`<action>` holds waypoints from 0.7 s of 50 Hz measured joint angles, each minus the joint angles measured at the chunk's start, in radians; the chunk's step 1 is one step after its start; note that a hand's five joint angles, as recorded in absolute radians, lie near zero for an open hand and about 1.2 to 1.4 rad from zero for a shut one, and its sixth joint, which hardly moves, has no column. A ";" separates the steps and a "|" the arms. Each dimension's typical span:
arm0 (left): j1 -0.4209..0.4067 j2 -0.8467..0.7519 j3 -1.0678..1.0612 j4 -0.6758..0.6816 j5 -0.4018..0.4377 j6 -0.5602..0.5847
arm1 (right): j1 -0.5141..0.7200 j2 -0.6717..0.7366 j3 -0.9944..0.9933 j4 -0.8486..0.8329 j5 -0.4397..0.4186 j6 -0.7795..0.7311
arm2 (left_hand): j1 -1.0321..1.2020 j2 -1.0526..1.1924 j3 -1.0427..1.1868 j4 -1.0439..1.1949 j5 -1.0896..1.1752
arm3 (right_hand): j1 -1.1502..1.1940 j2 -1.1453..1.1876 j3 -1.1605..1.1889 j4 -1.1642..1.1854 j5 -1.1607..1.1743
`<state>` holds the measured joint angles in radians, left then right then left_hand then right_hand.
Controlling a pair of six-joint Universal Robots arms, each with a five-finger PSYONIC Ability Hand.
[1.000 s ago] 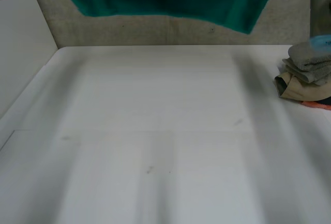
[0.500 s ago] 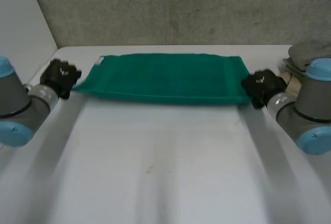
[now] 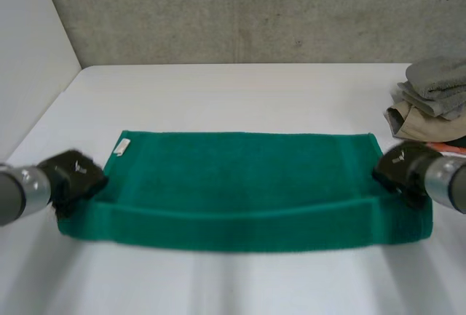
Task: Fold the laundry.
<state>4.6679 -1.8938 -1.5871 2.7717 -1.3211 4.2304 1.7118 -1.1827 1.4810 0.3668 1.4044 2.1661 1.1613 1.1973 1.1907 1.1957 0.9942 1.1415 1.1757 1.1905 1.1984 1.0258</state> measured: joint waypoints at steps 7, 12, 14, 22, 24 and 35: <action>-0.097 -0.175 0.293 0.054 -0.063 -0.174 | 0.029 0.152 -0.142 -0.209 0.049 0.099 | 0.000 0.000 0.000 0.000 0.000 | 0.000 0.000 0.000 0.000 0.000; -0.156 -0.324 0.512 0.077 -0.113 -0.258 | 0.042 0.264 -0.265 -0.311 0.096 0.130 | 0.000 0.000 0.000 0.000 0.000 | 0.000 0.000 0.000 0.000 0.000; -0.172 -0.376 0.587 0.082 -0.133 -0.272 | 0.044 0.299 -0.307 -0.336 0.106 0.134 | 0.000 0.000 0.000 0.000 0.000 | 0.000 0.000 0.000 0.000 0.000; -0.222 -0.549 0.841 0.091 -0.231 -0.280 | 0.051 0.447 -0.489 -0.417 0.117 0.171 | 0.000 0.000 0.000 0.000 0.000 | 0.000 0.000 0.000 0.000 0.000; -0.232 -0.595 0.909 0.093 -0.257 -0.276 | 0.051 0.492 -0.547 -0.430 0.115 0.189 | 0.000 0.000 0.000 0.000 0.000 | 0.000 0.000 0.000 0.000 0.000; -0.269 -0.718 1.076 0.095 -0.295 -0.315 | 0.054 0.665 -0.759 -0.391 0.149 0.292 | -0.972 -0.975 -0.970 -0.985 -0.942 | -0.919 -0.965 -0.982 -0.983 -0.978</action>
<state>4.3984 -2.6117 -0.5107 2.8663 -1.6165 3.9151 1.7655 -0.5180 0.7217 -0.0247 1.5536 2.4580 0.1894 0.2220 0.2211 0.2106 0.0526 0.2227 0.2104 0.2089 0.2153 0.0483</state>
